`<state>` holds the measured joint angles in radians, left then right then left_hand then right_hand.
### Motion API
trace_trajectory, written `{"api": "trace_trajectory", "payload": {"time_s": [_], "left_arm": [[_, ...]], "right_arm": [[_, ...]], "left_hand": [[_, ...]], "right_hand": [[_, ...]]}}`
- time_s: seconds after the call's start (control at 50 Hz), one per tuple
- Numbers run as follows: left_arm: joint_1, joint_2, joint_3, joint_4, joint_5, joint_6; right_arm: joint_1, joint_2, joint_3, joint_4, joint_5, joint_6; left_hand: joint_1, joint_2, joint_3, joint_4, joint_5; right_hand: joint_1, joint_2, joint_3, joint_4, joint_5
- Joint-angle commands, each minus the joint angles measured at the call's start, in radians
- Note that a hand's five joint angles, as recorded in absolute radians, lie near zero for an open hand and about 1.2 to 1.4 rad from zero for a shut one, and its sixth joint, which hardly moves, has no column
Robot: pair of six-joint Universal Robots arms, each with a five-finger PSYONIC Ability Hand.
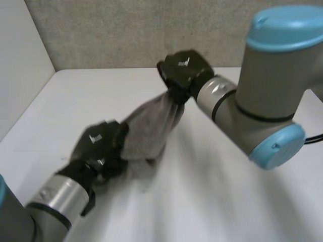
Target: Fold the laundry
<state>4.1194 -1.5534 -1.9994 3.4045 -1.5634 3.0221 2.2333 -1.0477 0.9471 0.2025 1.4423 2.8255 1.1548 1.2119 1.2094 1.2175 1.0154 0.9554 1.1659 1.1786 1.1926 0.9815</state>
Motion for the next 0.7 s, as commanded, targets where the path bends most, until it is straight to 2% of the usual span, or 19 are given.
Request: {"api": "trace_trajectory", "payload": {"time_s": [0.02, 0.04, 0.2, 0.32, 0.36, 0.42, 0.46, 0.48, 0.52, 0.54, 0.58, 0.64, 0.7], "left_arm": [[-0.053, -0.137, 0.01, -0.01, -0.006, 0.018], [-0.053, -0.149, 0.013, -0.011, -0.006, 0.017], [-0.044, -0.157, 0.062, -0.025, -0.003, 0.02], [-0.028, -0.132, 0.128, -0.047, -0.001, 0.029], [0.025, -0.106, 0.175, -0.057, 0.006, 0.032], [0.061, -0.099, 0.197, -0.062, 0.016, 0.035], [0.132, -0.099, 0.241, -0.064, 0.043, 0.041], [0.133, -0.099, 0.242, -0.064, 0.043, 0.041], [0.18, -0.122, 0.29, -0.068, 0.118, 0.04], [0.18, -0.122, 0.291, -0.068, 0.118, 0.04], [0.199, -0.199, 0.341, -0.071, 0.214, 0.038], [0.208, -0.241, 0.375, -0.082, 0.258, 0.038], [0.235, -0.354, 0.49, -0.154, 0.356, 0.038]], "right_arm": [[0.025, 0.015, 0.131, -0.002, 0.007, -0.024], [0.023, 0.011, 0.145, -0.002, 0.007, -0.026], [-0.009, -0.032, 0.194, 0.003, -0.003, -0.029], [-0.02, -0.072, 0.249, -0.003, -0.008, -0.029], [-0.026, -0.1, 0.292, -0.014, -0.01, -0.031], [-0.04, -0.118, 0.341, -0.037, -0.019, -0.031], [-0.041, -0.132, 0.363, -0.052, -0.032, -0.031], [-0.041, -0.132, 0.363, -0.052, -0.033, -0.031], [-0.043, -0.179, 0.407, -0.084, -0.065, -0.032], [-0.043, -0.179, 0.407, -0.084, -0.065, -0.032], [-0.043, -0.222, 0.441, -0.11, -0.086, -0.034], [-0.041, -0.236, 0.459, -0.129, -0.089, -0.038], [-0.038, -0.238, 0.466, -0.13, -0.088, -0.046]], "left_hand": [[-0.168, -0.225, -0.222, -0.23, -0.203], [-0.309, -0.366, -0.363, -0.371, -0.344], [-0.641, -0.698, -0.696, -0.704, -0.676], [-0.715, -0.772, -0.77, -0.778, -0.75], [-0.715, -0.772, -0.77, -0.778, -0.75], [-0.715, -0.772, -0.77, -0.778, -0.75], [-0.718, -0.775, -0.773, -0.781, -0.753], [-0.718, -0.775, -0.773, -0.781, -0.753], [-0.718, -0.775, -0.773, -0.781, -0.753], [-0.718, -0.775, -0.773, -0.781, -0.753], [-0.718, -0.775, -0.773, -0.781, -0.753], [-0.724, -0.781, -0.779, -0.787, -0.759], [-0.756, -0.813, -0.811, -0.819, -0.791]], "right_hand": [[0.441, 0.23, 0.218, 0.204, 0.24], [0.441, 0.23, 0.218, 0.204, 0.24], [0.441, 0.23, 0.218, 0.204, 0.24], [0.441, 0.23, 0.218, 0.204, 0.24], [0.441, 0.23, 0.218, 0.204, 0.24], [0.441, 0.23, 0.218, 0.204, 0.24], [0.441, 0.23, 0.218, 0.204, 0.24], [0.441, 0.23, 0.218, 0.204, 0.24], [0.441, 0.23, 0.218, 0.204, 0.24], [0.441, 0.23, 0.218, 0.204, 0.24], [0.441, 0.23, 0.218, 0.204, 0.24], [0.441, 0.23, 0.218, 0.204, 0.24], [0.441, 0.23, 0.218, 0.204, 0.24]]}}
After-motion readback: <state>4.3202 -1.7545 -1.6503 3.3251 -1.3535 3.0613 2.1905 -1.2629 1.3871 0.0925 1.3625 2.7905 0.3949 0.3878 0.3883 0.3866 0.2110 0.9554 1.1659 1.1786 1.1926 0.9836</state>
